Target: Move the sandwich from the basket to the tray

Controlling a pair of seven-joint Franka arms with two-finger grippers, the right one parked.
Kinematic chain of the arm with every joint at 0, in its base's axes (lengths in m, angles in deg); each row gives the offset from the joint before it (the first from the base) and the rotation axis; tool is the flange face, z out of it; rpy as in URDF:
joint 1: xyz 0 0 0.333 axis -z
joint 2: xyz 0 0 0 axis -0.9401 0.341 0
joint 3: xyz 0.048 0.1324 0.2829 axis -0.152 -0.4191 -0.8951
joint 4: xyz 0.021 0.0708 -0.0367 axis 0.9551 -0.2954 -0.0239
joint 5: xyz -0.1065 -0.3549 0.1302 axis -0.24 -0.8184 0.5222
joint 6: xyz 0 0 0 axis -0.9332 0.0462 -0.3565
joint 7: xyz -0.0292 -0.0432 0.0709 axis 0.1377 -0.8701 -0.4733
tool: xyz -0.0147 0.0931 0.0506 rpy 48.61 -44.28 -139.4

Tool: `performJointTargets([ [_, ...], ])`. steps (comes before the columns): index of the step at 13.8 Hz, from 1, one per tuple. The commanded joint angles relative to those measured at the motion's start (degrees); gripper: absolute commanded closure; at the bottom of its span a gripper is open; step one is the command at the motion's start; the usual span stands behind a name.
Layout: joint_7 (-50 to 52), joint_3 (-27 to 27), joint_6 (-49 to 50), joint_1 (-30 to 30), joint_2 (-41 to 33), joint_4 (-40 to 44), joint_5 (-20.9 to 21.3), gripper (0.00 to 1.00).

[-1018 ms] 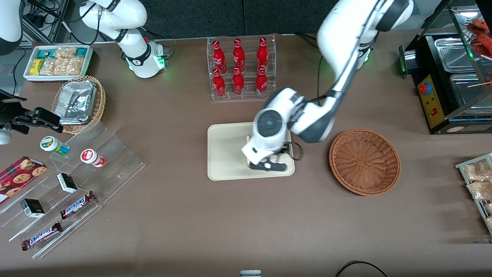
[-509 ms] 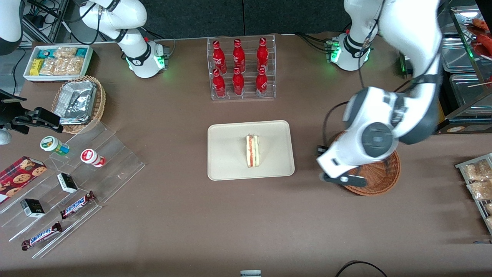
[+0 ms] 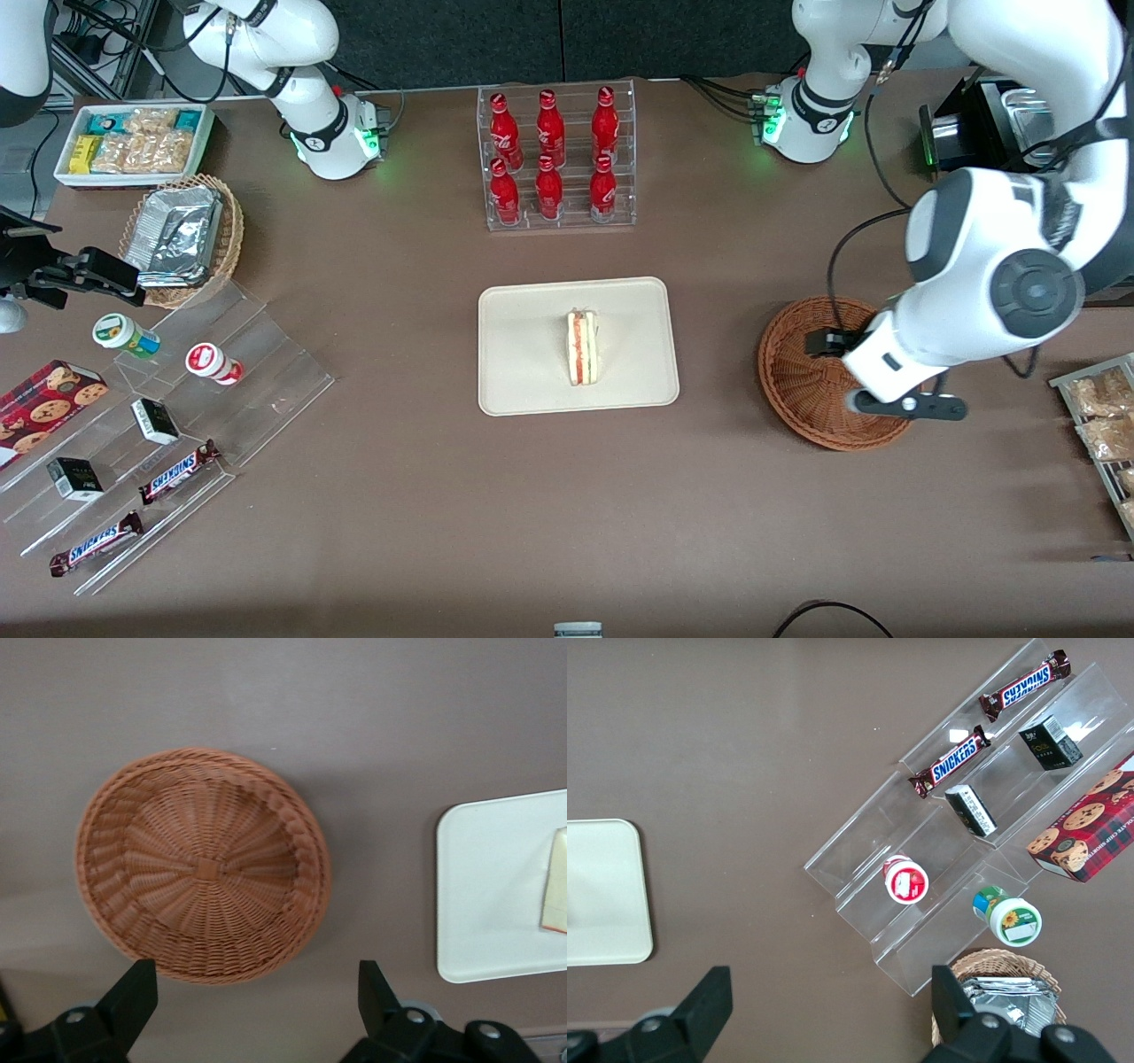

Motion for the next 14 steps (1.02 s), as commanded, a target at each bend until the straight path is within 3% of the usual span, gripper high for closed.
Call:
performJointTargets([
  [1, -1.5, 0.2, 0.2, -1.8, -6.9, -6.3, -0.4, 0.0],
  [5, -1.6, 0.2, 5.3, -3.1, -14.1, -9.8, -0.4, 0.0],
  [10, -2.1, 0.1, 10.9, -4.5, -18.6, -8.1, 0.1, 0.0],
  [14, -6.9, -3.8, 13.3, -4.7, -20.6, -6.6, 0.3, 0.0],
])
